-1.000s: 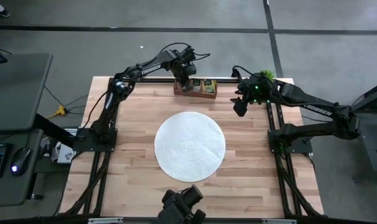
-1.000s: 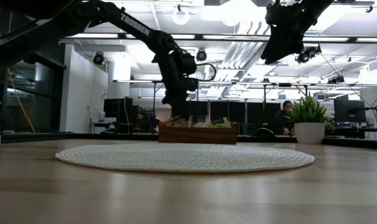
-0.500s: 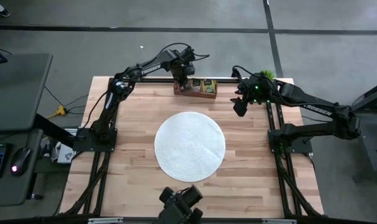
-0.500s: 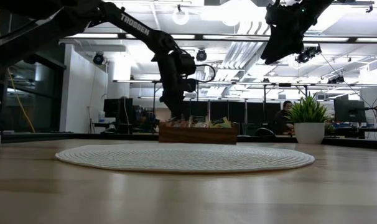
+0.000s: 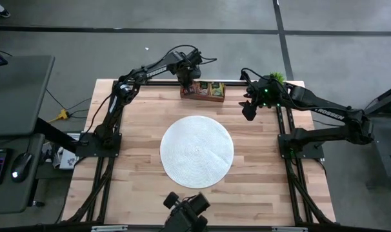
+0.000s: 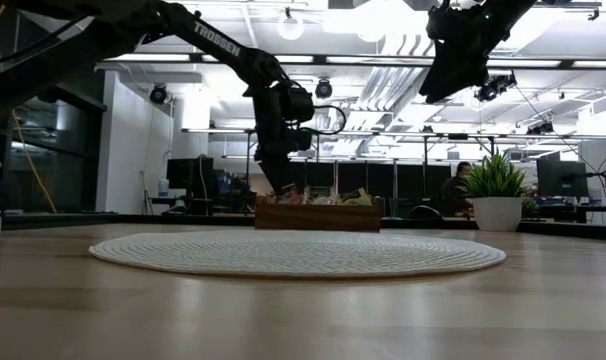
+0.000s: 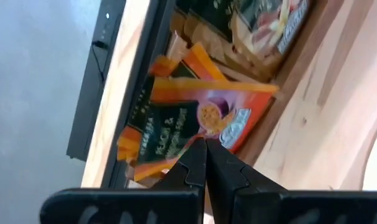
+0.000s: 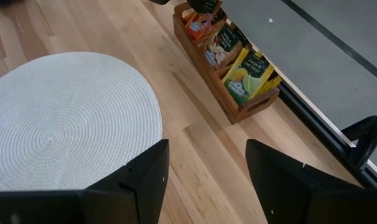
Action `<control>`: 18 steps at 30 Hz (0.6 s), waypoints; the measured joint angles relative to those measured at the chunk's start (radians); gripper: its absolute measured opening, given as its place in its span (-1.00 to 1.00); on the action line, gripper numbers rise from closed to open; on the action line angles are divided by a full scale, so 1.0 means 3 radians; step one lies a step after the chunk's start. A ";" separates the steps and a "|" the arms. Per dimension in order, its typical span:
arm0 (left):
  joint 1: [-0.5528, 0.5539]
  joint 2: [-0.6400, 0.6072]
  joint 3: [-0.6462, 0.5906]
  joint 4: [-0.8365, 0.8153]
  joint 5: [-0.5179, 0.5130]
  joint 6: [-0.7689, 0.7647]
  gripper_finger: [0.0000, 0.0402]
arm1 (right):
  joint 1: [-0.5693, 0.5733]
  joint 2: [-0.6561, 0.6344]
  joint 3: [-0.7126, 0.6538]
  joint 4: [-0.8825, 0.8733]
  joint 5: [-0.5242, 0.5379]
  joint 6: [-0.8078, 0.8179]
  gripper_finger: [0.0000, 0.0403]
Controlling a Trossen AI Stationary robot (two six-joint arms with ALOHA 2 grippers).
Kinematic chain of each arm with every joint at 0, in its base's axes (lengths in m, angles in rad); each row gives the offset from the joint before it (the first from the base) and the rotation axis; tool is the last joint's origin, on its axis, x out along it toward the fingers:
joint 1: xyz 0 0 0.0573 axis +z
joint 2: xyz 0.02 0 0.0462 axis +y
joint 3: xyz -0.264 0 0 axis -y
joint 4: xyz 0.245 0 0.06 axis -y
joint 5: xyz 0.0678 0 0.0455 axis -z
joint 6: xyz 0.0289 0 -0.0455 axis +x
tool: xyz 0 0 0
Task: Pick & Place Tea
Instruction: Put the orange tea bag into the left section of the wooden organizer
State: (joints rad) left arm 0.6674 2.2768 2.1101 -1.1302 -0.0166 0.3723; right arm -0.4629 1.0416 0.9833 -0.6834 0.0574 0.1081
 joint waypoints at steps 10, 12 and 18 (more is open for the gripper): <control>0.0022 -0.0001 0.0000 0.0097 -0.0004 0.0038 -1.00 | 0.0000 0.0000 0.0000 0.0001 0.0013 0.0000 0.04; 0.0023 -0.0001 0.0000 0.0120 -0.0040 0.0040 -1.00 | 0.0000 0.0000 0.0000 0.0001 0.0013 0.0000 0.04; 0.0022 -0.0004 0.0000 0.0133 -0.0348 0.0104 -1.00 | 0.0000 0.0000 0.0000 0.0001 0.0013 0.0000 0.04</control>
State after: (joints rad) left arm 0.6739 2.2757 2.1101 -1.0903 -0.1210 0.4036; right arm -0.4629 1.0416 0.9833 -0.6830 0.0612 0.1081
